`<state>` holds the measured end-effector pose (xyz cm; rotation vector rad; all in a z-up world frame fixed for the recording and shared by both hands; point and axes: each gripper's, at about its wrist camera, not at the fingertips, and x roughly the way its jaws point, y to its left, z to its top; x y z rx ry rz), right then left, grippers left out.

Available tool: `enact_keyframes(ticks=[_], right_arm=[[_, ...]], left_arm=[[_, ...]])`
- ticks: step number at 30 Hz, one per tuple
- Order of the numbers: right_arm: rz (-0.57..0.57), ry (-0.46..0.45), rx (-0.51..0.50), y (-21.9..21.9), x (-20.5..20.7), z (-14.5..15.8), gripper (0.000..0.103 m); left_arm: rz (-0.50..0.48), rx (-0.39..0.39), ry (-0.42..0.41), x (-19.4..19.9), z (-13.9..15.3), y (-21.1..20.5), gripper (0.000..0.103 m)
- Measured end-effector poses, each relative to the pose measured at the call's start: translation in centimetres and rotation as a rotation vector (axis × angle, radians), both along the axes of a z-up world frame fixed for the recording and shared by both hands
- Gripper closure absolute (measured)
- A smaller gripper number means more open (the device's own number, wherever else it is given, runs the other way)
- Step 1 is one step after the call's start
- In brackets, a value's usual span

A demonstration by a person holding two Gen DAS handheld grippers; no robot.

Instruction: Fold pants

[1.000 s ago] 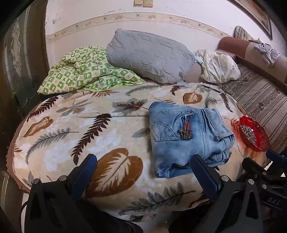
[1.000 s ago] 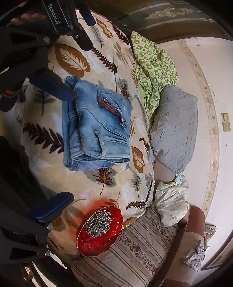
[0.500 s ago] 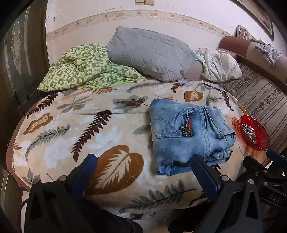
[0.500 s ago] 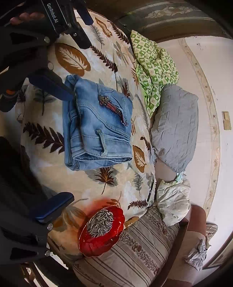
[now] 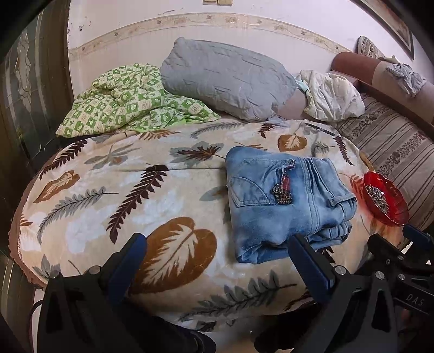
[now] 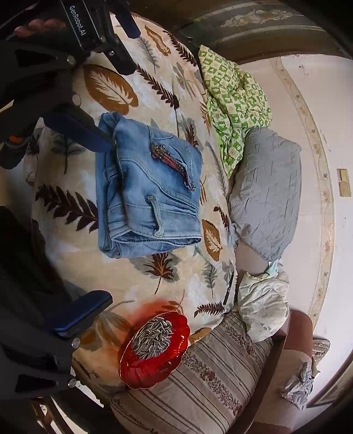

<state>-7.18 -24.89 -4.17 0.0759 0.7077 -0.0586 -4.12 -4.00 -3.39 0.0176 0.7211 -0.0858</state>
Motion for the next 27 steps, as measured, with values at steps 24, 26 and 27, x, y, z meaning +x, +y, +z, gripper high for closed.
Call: enact_keyframes(ticks=[24, 26, 27], right_arm=[[0.002, 0.006, -0.002, 0.14, -0.01, -0.2, 0.0], [0.002, 0.007, 0.0, 0.14, 0.03, -0.26, 0.0], [0.0, 0.008, -0.001, 0.16, 0.03, -0.27, 0.0]], left_arm=[[-0.02, 0.0, -0.015, -0.1, -0.06, -0.01, 0.0], [-0.026, 0.007, -0.013, -0.07, -0.01, -0.15, 0.0], [-0.028, 0.008, -0.015, 0.01, -0.03, -0.23, 0.0]])
